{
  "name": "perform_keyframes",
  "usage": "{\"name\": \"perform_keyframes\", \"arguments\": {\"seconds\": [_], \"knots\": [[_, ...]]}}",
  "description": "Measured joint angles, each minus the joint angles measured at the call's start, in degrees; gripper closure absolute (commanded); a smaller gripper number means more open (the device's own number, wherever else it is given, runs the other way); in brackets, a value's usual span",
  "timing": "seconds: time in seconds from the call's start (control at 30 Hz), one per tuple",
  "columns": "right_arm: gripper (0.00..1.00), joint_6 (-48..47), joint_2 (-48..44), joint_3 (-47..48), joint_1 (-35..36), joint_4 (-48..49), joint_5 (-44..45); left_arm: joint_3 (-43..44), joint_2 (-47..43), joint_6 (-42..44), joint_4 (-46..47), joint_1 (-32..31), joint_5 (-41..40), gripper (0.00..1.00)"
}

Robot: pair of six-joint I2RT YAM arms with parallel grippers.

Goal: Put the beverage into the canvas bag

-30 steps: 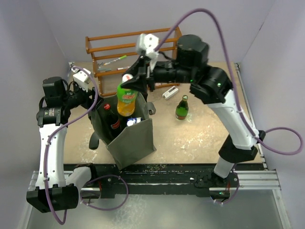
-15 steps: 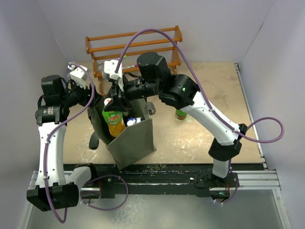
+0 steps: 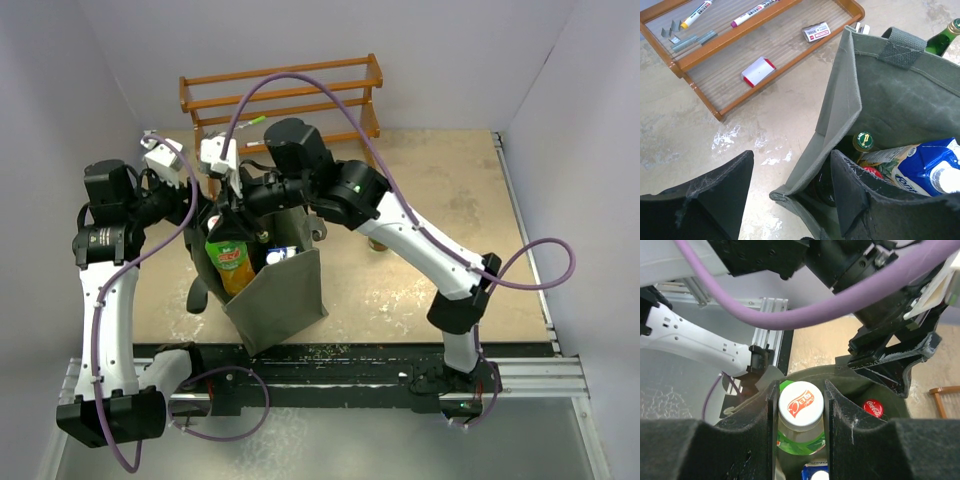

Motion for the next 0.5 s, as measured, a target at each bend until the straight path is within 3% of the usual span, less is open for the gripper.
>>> {"name": "perform_keyframes", "arguments": {"seconds": [0.5], "knots": [[1.00,-2.89,3.02,-7.54,-0.02,3.78,0.26,-0.04,-0.13,-0.46,-0.02,0.11,0.55,0.37]]}}
